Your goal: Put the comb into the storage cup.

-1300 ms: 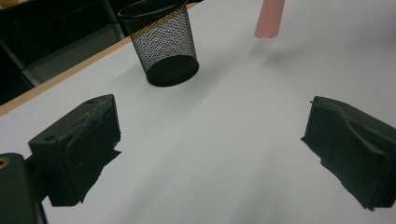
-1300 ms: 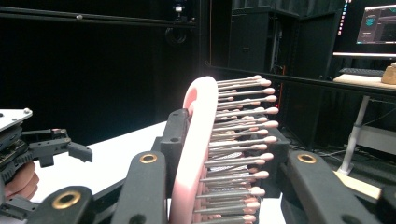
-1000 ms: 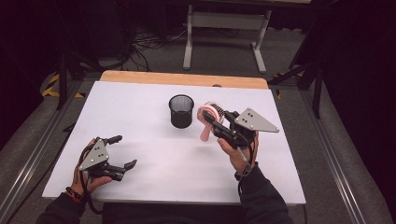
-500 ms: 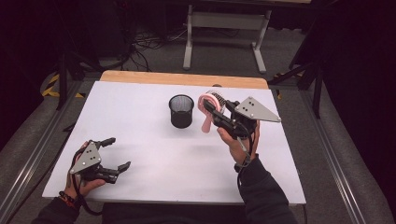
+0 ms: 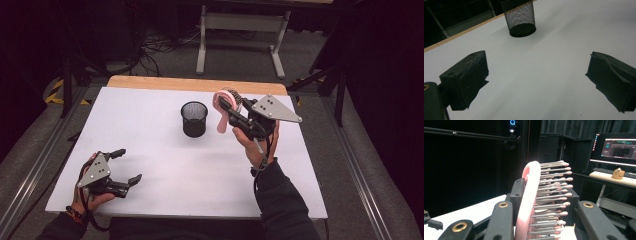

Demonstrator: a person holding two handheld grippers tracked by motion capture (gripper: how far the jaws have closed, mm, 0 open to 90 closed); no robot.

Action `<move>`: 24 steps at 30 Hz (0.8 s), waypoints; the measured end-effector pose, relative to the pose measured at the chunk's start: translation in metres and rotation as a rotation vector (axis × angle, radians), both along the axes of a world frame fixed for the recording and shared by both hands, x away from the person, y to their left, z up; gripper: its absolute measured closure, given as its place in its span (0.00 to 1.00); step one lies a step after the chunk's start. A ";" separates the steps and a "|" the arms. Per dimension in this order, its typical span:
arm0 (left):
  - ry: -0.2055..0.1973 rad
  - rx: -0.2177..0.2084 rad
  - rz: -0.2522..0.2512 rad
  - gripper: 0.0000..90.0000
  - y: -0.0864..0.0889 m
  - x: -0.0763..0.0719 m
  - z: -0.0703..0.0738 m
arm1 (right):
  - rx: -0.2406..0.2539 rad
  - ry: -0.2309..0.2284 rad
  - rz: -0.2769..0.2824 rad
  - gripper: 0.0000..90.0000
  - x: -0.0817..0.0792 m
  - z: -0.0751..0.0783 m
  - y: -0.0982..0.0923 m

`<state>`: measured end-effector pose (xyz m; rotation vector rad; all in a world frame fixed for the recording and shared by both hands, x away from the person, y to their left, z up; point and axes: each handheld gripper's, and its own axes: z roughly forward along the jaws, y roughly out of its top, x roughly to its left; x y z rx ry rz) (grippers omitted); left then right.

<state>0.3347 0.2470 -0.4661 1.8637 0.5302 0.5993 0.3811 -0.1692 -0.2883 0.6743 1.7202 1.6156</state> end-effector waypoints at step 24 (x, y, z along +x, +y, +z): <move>0.005 -0.012 -0.008 0.06 -0.001 0.002 -0.001 | 0.009 -0.026 -0.031 0.70 0.020 0.021 0.006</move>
